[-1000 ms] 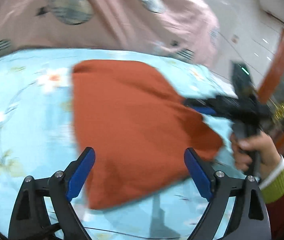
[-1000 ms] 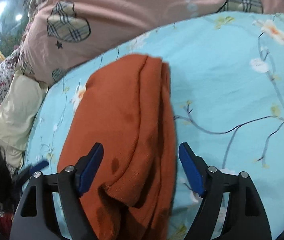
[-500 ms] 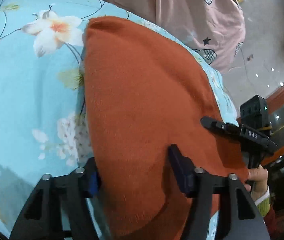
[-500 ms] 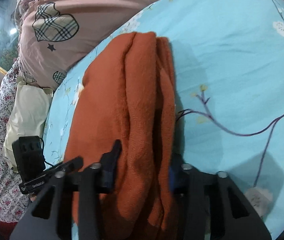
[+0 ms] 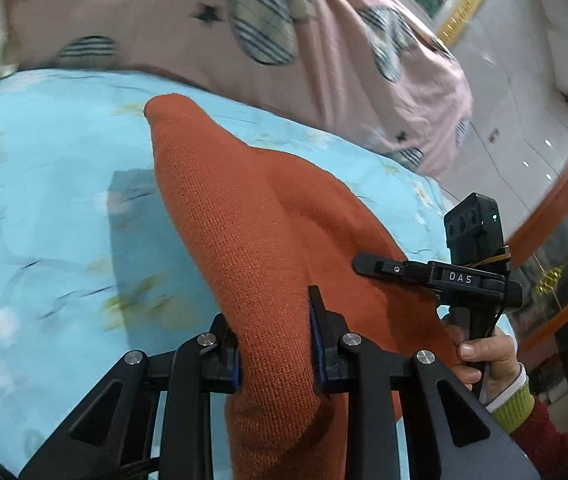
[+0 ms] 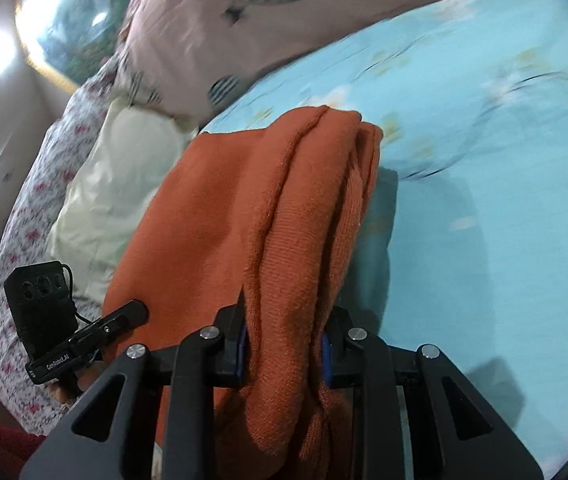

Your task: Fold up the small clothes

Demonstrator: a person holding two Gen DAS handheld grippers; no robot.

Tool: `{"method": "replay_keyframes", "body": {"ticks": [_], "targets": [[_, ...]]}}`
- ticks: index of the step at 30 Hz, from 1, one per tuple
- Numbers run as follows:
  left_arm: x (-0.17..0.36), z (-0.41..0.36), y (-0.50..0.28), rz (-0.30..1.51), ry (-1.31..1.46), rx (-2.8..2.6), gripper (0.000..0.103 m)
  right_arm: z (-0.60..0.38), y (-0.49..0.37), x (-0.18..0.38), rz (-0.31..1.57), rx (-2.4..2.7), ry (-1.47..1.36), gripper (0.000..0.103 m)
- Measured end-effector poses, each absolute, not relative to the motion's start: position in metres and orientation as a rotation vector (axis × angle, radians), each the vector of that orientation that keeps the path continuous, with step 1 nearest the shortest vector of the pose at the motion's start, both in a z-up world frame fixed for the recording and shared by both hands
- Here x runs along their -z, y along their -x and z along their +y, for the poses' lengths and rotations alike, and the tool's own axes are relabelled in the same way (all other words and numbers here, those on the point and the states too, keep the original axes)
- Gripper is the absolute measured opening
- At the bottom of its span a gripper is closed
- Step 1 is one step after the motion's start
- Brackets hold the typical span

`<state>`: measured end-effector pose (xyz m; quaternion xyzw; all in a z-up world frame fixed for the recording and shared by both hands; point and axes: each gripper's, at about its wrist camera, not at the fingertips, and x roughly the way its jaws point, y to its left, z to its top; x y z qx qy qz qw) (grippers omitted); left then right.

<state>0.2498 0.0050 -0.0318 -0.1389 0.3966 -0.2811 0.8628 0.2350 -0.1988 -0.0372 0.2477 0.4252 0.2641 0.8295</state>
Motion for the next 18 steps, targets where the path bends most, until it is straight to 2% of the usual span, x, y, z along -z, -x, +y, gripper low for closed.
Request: {"method": "replay_keyframes", "body": {"ticks": [6,9,14,16,18], "targets": [[0.048,0.066,-0.228,0.844,0.328,0.483,0.026,-0.149,-0.242,0.059,0.962,-0.593,-0.475,0.029],[0.07,0.081,-0.221,0.882,0.31,0.435,0.027,-0.148,-0.244,0.074,0.992,-0.545,-0.47,0.032],[0.098,0.089,-0.218,0.927,0.291,0.37,0.047,-0.153,-0.238,0.069,0.994,-0.474,-0.44,0.048],[0.094,0.091,-0.215,0.923,0.272,0.345,0.055,-0.158,-0.233,0.056,0.968,-0.428,-0.398,0.049],[0.089,0.094,-0.21,0.913,0.251,0.325,0.057,-0.162,-0.229,0.043,0.935,-0.408,-0.379,0.049]]}}
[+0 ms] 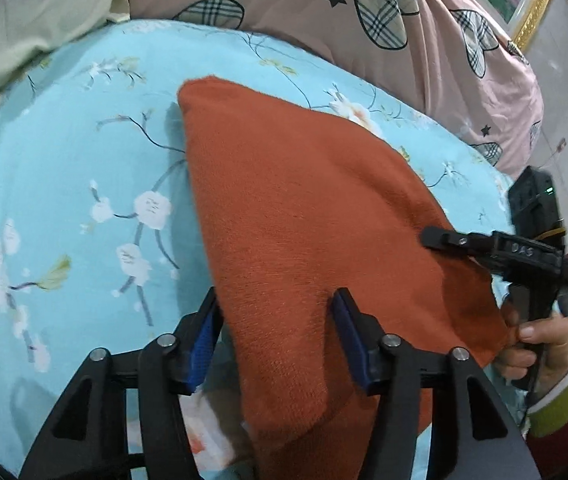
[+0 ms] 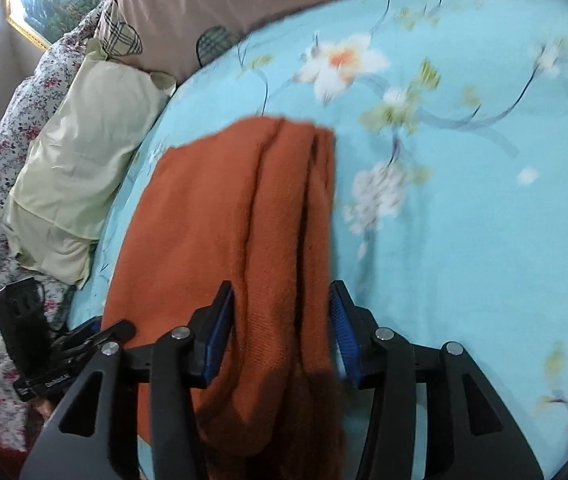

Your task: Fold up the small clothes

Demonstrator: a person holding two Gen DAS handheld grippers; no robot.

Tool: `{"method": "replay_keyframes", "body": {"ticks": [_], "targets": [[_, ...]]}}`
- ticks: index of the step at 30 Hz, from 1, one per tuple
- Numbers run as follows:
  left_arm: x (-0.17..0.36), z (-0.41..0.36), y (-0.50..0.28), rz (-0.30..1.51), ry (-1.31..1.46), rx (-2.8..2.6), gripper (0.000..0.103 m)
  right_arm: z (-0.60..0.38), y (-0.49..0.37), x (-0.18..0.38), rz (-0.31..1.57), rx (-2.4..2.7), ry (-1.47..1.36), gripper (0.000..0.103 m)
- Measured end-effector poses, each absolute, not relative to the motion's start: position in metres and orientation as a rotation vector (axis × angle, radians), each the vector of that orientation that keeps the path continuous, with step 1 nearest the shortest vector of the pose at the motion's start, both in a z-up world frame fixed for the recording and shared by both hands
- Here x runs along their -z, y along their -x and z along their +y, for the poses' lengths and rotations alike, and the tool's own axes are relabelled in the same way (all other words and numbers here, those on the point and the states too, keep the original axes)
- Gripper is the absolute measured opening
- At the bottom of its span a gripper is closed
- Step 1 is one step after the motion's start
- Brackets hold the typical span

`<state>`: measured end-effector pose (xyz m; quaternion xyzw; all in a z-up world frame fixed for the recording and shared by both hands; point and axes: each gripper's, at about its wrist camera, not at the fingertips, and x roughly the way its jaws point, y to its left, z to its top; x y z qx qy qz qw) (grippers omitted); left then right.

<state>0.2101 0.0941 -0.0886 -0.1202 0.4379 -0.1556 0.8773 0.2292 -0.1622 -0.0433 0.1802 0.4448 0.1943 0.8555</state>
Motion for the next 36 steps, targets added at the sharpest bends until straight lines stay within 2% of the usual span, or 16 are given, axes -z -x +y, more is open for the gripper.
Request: {"method": "replay_keyframes", "body": {"ticks": [4,9,10,11,14,17,22,24,26,32,36], "targets": [[0.07,0.105,-0.193,0.856,0.242,0.289,0.057,-0.164,-0.229,0.02,0.868,-0.398,-0.345,0.049],[0.05,0.107,-0.172,0.784,0.256,0.334,0.055,-0.146,-0.253,0.033,0.925,-0.378,-0.305,0.046],[0.048,0.103,-0.168,0.776,0.26,0.374,0.055,-0.144,-0.257,0.036,0.94,-0.372,-0.309,0.037],[0.047,0.102,-0.166,0.775,0.26,0.395,0.054,-0.143,-0.263,0.042,0.959,-0.377,-0.331,0.015],[0.048,0.085,-0.163,0.784,0.24,0.449,0.046,-0.142,-0.256,0.02,0.873,-0.408,-0.321,0.011],[0.05,0.072,-0.16,0.795,0.225,0.512,0.045,-0.145,-0.25,0.0,0.804,-0.418,-0.299,0.011],[0.07,0.046,-0.164,0.854,0.187,0.548,0.043,-0.153,-0.276,0.055,0.979,-0.349,-0.267,0.011],[0.077,0.041,-0.164,0.862,0.187,0.56,0.043,-0.159,-0.272,0.058,0.959,-0.337,-0.282,0.017],[0.081,0.037,-0.164,0.87,0.191,0.552,0.044,-0.168,-0.264,0.047,0.944,-0.284,-0.298,0.034],[0.068,0.039,-0.159,0.868,0.181,0.56,0.044,-0.166,-0.206,-0.006,0.81,-0.324,-0.328,0.035],[0.054,0.06,-0.149,0.821,0.218,0.559,0.044,-0.141,-0.176,0.009,0.861,-0.449,-0.36,0.035]]}}
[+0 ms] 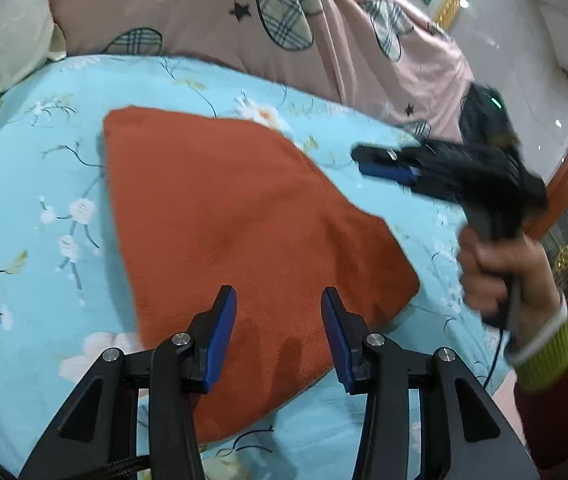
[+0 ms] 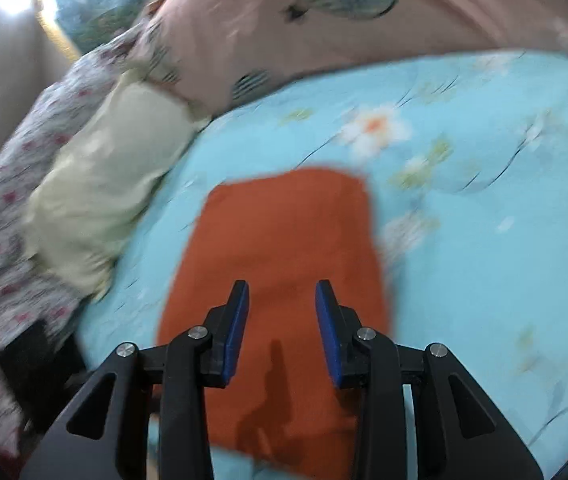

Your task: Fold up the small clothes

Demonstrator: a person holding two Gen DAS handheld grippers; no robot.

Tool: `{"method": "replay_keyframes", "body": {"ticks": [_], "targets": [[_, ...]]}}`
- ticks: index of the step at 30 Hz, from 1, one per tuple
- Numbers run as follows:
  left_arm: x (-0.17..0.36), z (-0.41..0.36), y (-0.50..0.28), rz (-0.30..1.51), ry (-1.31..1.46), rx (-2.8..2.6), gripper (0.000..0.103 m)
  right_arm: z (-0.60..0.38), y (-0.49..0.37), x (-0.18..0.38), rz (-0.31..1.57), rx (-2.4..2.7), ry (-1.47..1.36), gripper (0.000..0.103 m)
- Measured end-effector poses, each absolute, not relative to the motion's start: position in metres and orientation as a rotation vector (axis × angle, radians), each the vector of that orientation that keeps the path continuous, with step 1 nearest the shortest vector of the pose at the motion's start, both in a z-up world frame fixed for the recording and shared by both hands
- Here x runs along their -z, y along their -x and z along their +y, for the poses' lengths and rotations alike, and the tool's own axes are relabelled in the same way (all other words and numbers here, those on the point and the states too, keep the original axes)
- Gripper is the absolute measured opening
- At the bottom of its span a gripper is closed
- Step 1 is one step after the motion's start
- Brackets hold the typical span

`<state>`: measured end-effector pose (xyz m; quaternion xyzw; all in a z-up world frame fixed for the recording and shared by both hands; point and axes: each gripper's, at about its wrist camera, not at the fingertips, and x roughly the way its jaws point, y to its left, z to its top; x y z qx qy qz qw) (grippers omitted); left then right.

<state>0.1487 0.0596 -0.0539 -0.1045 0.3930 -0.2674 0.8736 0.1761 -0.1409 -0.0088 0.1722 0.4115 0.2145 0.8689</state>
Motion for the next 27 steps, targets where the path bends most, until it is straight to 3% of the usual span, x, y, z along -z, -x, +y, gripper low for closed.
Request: {"method": "replay_keyframes", "body": {"ticks": [3,5,6,19,24,27], "targets": [[0.06,0.064,-0.149,0.84,0.221,0.543,0.044,-0.145,-0.168,0.047,0.925,-0.269,-0.265,0.032],[0.071,0.066,-0.148,0.859,0.225,0.547,0.043,-0.171,-0.169,0.067,0.912,-0.246,-0.374,0.002],[0.076,0.066,-0.148,0.863,0.231,0.554,0.043,-0.182,-0.17,0.07,0.911,-0.254,-0.444,0.0],[0.072,0.066,-0.141,0.851,0.224,0.526,0.043,-0.149,-0.138,0.031,0.847,-0.302,-0.326,0.003],[0.065,0.076,-0.158,0.831,0.256,0.508,0.043,-0.15,-0.142,0.056,0.925,-0.225,-0.304,0.003],[0.077,0.072,-0.164,0.86,0.213,0.479,0.035,-0.167,-0.135,0.074,0.917,-0.238,-0.397,0.0]]}}
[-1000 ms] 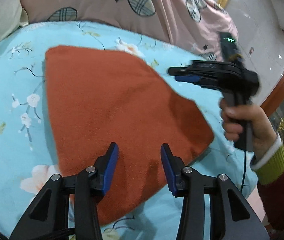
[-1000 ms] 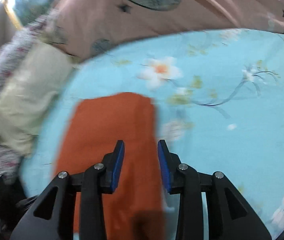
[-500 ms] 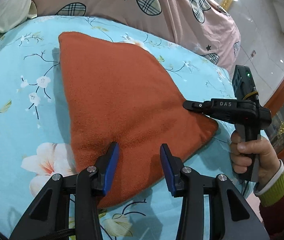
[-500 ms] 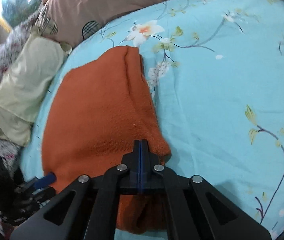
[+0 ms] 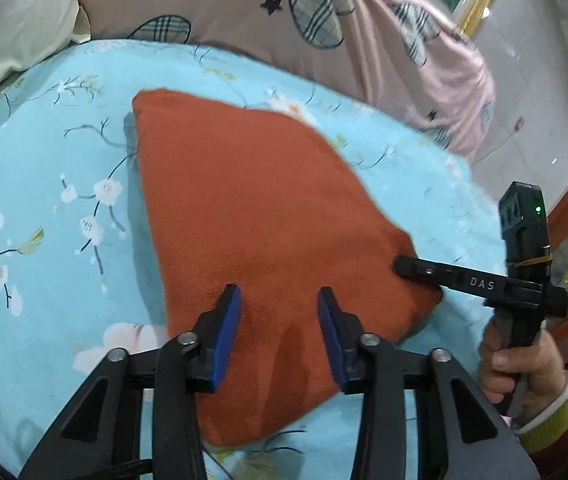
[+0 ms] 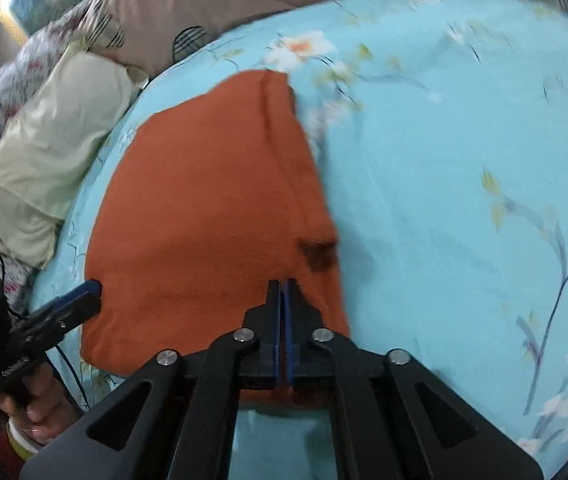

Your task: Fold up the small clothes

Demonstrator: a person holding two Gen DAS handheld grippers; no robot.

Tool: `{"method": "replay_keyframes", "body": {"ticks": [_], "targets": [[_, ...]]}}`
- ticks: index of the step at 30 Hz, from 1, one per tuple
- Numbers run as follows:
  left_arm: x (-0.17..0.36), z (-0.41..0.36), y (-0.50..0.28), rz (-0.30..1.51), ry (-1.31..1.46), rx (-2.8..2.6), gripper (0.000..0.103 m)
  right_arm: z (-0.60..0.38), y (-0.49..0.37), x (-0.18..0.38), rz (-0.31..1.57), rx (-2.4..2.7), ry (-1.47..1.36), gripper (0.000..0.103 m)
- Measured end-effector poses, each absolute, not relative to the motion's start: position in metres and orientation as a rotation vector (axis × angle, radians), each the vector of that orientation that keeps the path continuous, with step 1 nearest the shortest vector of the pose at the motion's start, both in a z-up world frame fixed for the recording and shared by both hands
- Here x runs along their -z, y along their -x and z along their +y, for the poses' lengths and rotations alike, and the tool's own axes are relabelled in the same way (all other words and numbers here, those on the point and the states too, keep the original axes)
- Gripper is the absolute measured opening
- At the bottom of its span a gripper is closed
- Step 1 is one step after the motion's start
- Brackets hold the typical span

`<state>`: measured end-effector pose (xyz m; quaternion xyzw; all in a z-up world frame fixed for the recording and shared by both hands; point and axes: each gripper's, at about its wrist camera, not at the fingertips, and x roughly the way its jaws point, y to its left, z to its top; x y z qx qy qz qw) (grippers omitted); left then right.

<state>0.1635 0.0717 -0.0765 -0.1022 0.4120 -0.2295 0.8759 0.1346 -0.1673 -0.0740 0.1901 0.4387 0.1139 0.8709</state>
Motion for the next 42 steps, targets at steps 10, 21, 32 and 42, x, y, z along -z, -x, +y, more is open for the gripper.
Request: {"method": "replay_keyframes", "body": {"ticks": [10,21,32,42], "targets": [[0.073,0.064,-0.13,0.851,0.159,0.504,0.034,-0.169,-0.116,0.073,0.889,-0.218,-0.371,0.0],[0.09,0.062,-0.099,0.897,0.153,0.425,0.035,-0.151,-0.072,0.062,0.871,-0.148,-0.28,0.003],[0.079,0.073,-0.035,0.852,0.116,0.259,0.088,-0.153,-0.008,0.053,0.833,-0.162,-0.266,0.013],[0.084,0.079,-0.015,0.893,0.046,0.164,0.093,-0.129,0.031,0.059,0.807,-0.181,-0.146,0.068]]}}
